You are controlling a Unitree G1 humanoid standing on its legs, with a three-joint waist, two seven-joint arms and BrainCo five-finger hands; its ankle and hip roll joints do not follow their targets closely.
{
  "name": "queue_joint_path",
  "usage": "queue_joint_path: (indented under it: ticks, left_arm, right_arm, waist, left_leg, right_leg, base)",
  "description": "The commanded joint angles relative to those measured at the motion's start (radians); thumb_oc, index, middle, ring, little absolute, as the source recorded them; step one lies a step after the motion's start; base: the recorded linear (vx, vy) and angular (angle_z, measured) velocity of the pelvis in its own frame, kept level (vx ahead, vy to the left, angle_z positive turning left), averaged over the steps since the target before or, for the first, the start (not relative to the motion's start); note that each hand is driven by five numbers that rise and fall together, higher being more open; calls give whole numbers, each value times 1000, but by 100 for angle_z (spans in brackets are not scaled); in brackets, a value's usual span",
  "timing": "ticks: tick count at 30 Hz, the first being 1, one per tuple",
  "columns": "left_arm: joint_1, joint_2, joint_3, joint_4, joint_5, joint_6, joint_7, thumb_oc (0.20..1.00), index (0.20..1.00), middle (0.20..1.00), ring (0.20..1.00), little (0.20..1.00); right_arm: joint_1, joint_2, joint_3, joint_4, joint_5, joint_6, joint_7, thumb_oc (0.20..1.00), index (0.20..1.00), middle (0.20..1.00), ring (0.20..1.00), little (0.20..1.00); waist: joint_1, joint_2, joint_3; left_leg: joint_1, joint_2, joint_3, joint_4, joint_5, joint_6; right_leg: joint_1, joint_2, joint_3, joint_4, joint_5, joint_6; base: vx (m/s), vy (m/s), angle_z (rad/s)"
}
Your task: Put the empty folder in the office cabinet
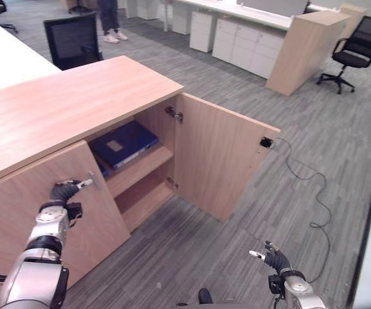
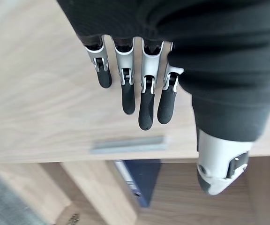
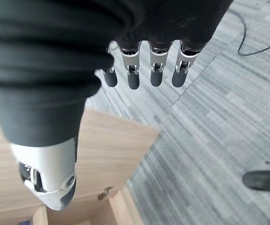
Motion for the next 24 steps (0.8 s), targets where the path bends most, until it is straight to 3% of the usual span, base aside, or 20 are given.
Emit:
queue_joint_path:
  ticks: [1, 6, 9, 15, 17, 19, 21, 24]
  left_arm:
    - [-151, 101, 37, 26, 30, -74, 11, 1000, 1000, 1000, 1000, 1000]
    - [-169, 108, 36, 13, 18, -84, 15, 1000, 1000, 1000, 1000, 1000]
    - [-104, 9, 48, -90, -29, -109, 32, 1000, 1000, 1000, 1000, 1000]
    - [212, -273, -4, -492, -39, -126, 25, 1000, 1000, 1000, 1000, 1000]
    - [301, -320, -77, -589, 26, -107, -10, 1000, 1000, 1000, 1000, 1000]
    - [316, -339, -89, -604, 38, -101, -16, 1000, 1000, 1000, 1000, 1000]
    - [370, -373, -107, -630, 38, -85, -33, 1000, 1000, 1000, 1000, 1000]
    - [384, -384, -113, -624, 36, -81, -44, 1000, 1000, 1000, 1000, 1000]
  right_arm:
    - [-61, -19, 30, -15, 27, -63, 10, 1000, 1000, 1000, 1000, 1000]
    - [-60, -10, 34, -7, 40, -68, 12, 1000, 1000, 1000, 1000, 1000]
    - [-65, -1, 19, -5, 41, -67, 1, 1000, 1000, 1000, 1000, 1000]
    - [-85, 18, -49, -34, 23, -47, -35, 1000, 1000, 1000, 1000, 1000]
    - [-100, 19, -72, -43, 16, -39, -47, 1000, 1000, 1000, 1000, 1000]
    - [-105, 20, -80, -43, 13, -38, -56, 1000, 1000, 1000, 1000, 1000]
    - [-141, 6, -83, -40, 9, -33, -78, 1000, 1000, 1000, 1000, 1000]
    - [-139, -1, -84, -47, 12, -33, -82, 1000, 1000, 1000, 1000, 1000]
  waist:
    - [19, 25, 11]
    - [30, 29, 15]
    - [43, 37, 18]
    - [96, 56, 46]
    - [109, 66, 70]
    - [111, 68, 77]
    - [111, 71, 94]
    - [92, 82, 104]
  left_leg:
    - [13, 56, -31, 12, -37, -60]
    - [12, 52, -28, 12, -44, -59]
    - [10, 39, -42, 12, -49, -52]
    - [4, 19, -63, 25, -59, -24]
    - [5, 18, -59, 26, -61, -17]
    - [5, 15, -58, 24, -56, -18]
    - [6, 4, -38, 12, -65, -21]
    - [12, 9, -46, 12, -72, -27]
  right_leg:
    - [22, -58, 23, 63, -69, 124]
    - [20, -74, -2, 61, -60, 124]
    - [21, -93, -27, 67, -60, 124]
    - [0, -116, -104, 164, -67, 124]
    - [-25, -121, -167, 228, -75, 124]
    - [-26, -133, -202, 225, -72, 124]
    - [-99, -140, -313, 158, -12, 118]
    - [-129, -129, -322, 130, -1, 115]
  base:
    - [7, 27, -24]
    - [-12, 60, -8]
    - [-26, 37, 7]
    - [-45, 16, 10]
    - [-67, 12, 14]
    - [5, -18, 0]
    - [51, -84, -21]
    - [88, -130, -44]
